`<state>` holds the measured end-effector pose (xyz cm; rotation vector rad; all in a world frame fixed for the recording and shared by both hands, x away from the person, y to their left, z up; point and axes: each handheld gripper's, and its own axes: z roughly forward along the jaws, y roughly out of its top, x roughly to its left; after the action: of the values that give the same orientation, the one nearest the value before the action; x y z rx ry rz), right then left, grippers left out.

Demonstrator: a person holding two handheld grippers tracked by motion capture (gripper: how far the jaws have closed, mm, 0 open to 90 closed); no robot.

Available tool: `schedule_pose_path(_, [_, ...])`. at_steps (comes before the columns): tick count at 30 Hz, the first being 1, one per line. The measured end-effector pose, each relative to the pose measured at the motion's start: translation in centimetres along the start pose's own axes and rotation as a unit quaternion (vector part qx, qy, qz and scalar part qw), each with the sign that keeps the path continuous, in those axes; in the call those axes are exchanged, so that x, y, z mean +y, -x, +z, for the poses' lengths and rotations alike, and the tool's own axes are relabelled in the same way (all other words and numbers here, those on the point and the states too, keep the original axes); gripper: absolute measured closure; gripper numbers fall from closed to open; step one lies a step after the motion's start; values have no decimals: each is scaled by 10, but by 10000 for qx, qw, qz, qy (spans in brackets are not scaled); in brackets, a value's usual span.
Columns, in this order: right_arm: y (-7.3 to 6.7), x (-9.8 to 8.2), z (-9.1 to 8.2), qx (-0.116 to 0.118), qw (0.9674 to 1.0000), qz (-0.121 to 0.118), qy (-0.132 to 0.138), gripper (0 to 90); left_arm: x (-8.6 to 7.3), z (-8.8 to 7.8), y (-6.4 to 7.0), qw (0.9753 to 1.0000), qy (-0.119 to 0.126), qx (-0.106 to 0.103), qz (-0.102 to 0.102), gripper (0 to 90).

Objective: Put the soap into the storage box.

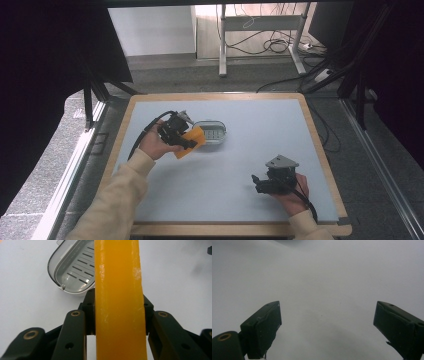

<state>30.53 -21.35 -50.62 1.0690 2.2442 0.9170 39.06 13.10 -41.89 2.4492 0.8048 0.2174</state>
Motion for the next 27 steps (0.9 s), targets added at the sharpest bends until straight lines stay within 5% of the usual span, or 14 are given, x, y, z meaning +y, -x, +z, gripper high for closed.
schedule_pose_path(27, [0, 0, 0, -17, 10000, -39, -5, 82, 17, 10, -17, 9994, -101, 32, 316, 617])
